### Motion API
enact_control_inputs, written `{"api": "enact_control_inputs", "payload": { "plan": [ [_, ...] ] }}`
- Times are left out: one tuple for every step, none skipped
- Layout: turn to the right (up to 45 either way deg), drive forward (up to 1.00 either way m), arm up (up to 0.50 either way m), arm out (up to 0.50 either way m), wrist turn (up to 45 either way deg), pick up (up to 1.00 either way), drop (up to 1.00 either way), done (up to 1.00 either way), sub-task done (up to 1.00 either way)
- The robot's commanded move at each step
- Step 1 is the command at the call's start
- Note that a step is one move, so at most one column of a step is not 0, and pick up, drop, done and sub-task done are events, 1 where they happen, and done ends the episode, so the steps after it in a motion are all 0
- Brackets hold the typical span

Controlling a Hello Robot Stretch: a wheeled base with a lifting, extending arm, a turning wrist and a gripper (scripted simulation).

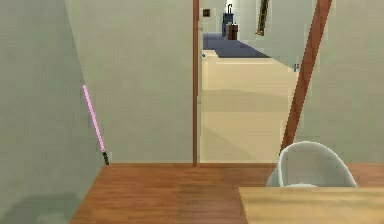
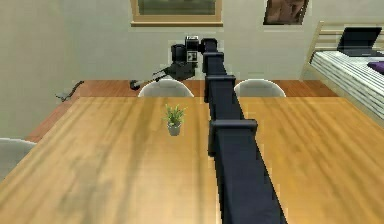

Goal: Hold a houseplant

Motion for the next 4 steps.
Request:
{"api": "enact_control_inputs", "payload": {
  "plan": [
    [0.0,0.0,0.0,0.0,36.0,0.0,0.0,0.0,0.0],
    [0.0,0.0,-0.3,0.0,0.0,0.0,0.0,0.0,0.0],
    [0.0,0.0,0.0,0.0,0.0,1.0,0.0,0.0,0.0],
    [0.0,0.0,0.1,0.0,0.0,0.0,0.0,0.0,0.0]
  ]
}}
